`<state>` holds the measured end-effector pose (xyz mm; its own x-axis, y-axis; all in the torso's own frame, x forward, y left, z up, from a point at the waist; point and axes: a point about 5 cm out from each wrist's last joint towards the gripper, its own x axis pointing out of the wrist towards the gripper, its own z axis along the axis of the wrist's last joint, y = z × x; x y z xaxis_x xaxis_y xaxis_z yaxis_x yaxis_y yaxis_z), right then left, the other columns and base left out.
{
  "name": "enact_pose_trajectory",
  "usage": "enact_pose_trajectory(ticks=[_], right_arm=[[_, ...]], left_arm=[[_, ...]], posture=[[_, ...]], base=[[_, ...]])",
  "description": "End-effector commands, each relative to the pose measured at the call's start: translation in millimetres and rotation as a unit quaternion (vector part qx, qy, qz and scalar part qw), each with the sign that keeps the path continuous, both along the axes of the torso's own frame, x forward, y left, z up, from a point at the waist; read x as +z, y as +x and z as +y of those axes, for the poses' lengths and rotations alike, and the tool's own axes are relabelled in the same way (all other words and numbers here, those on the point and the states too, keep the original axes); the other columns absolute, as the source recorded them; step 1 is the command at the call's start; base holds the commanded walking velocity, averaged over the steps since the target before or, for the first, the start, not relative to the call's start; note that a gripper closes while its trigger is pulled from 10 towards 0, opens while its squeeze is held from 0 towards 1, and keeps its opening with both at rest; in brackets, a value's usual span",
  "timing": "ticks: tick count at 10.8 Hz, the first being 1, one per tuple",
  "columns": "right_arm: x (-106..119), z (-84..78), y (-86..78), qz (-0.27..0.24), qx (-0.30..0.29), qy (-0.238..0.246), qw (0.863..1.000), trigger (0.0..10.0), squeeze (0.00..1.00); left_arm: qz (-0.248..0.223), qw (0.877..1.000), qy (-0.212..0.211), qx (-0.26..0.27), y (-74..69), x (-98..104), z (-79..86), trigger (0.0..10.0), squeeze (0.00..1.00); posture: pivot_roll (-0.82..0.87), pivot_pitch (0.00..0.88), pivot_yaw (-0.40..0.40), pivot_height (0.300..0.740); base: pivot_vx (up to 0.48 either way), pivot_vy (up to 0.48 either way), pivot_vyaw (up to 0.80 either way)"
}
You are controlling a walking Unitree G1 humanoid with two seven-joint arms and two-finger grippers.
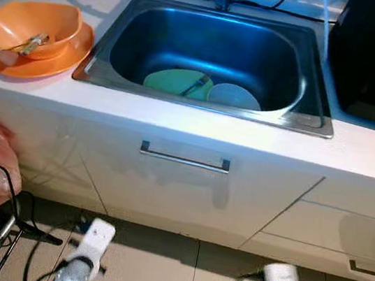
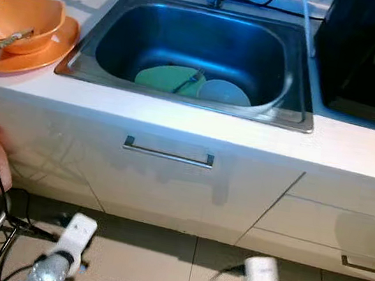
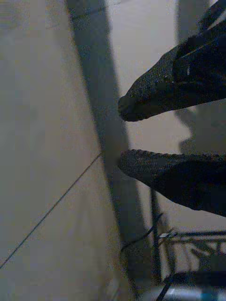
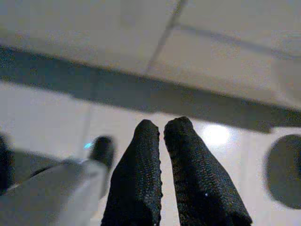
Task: Kitchen organization
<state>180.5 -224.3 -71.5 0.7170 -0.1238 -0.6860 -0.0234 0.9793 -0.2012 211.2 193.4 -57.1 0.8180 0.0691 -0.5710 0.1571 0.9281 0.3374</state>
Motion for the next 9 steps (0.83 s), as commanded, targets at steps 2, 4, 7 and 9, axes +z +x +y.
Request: enact_pose_trajectory(ticks=[2, 4, 7, 9], right_arm=[[12.7, -11.4, 10.6, -0.059, -0.022, -0.037, 0.997, 10.0, 0.0], [30.5, -17.5, 26.5, -0.136, -0.042, -0.045, 0.989, 10.0, 0.0], [50.8, -22.5, 37.8, -0.22, -0.053, -0.057, 0.972, 10.0, 0.0], [59.9, -23.6, 36.8, -0.26, -0.044, -0.061, 0.963, 10.0, 0.0]], left_arm=[[-0.063, 0.998, 0.015, -0.01, 10.6, 12.3, -2.0, 10.0, 0.0], [-0.146, 0.989, 0.013, -0.025, 31.5, 34.3, -11.7, 10.0, 0.0], [-0.242, 0.97, 0.008, -0.029, 43.1, 59.9, -18.5, 10.0, 0.0], [-0.279, 0.96, 0.013, -0.03, 37.2, 69.6, -15.2, 10.0, 0.0]], posture=[[-0.03, 0.138, 0.025, 0.74], [-0.04, 0.151, 0.025, 0.74], [-0.04, 0.159, 0.025, 0.74], [-0.02, 0.174, 0.024, 0.74]], base=[[0.0, 0.0, 0.0], [0.0, 0.0, 0.0], [0.0, 0.0, 0.0], [0.0, 0.0, 0.0]])
